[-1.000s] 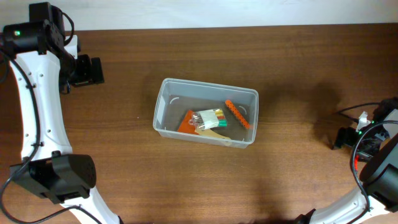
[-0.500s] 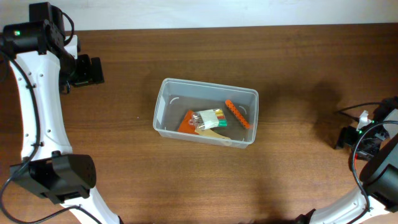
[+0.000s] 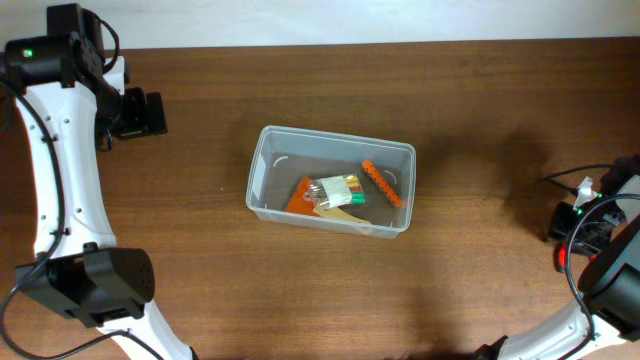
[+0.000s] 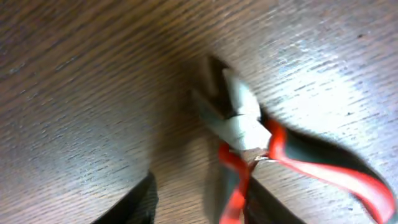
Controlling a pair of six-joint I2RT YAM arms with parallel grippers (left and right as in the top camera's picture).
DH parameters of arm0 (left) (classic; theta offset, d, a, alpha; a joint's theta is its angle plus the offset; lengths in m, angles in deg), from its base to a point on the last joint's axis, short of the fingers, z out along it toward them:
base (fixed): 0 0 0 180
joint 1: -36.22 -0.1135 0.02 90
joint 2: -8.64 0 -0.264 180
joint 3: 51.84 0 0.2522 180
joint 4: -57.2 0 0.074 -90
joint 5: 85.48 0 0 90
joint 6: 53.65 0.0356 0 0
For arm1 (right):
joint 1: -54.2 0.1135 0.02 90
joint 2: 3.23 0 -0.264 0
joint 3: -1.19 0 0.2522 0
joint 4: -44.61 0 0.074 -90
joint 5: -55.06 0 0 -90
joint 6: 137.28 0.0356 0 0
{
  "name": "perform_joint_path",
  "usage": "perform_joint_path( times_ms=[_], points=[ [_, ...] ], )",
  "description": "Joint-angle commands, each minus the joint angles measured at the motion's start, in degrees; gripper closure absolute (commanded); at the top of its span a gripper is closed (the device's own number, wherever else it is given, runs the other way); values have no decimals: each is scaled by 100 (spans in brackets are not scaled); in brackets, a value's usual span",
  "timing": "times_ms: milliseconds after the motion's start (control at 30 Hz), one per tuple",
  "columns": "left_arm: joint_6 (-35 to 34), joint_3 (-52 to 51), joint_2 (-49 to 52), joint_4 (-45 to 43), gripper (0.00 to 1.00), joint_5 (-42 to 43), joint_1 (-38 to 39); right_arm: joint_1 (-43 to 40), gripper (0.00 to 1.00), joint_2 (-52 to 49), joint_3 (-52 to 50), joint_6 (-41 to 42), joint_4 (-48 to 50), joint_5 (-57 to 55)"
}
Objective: Pack container
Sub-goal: 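Lower the right gripper onto the pliers' jaw end and close, then lift the red pliers and carry them left over the container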
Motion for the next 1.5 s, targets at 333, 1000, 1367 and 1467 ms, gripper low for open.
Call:
perform_joint_path(
  times_ms=[333,1000,1367,1467],
  points=[
    [70,55,-24,7,1,-42,-35,26,81,-142,-151,33,63,-138],
    [70,55,-24,7,1,-42,-35,243,96,-140,710,177,-671,164],
    [70,55,-24,7,1,-42,-35,1113,96,-140,2662,83,-1882,162],
    [70,55,-24,7,1,-42,-35,1554,96,-140,3335,-219,-2350,162]
  ],
)
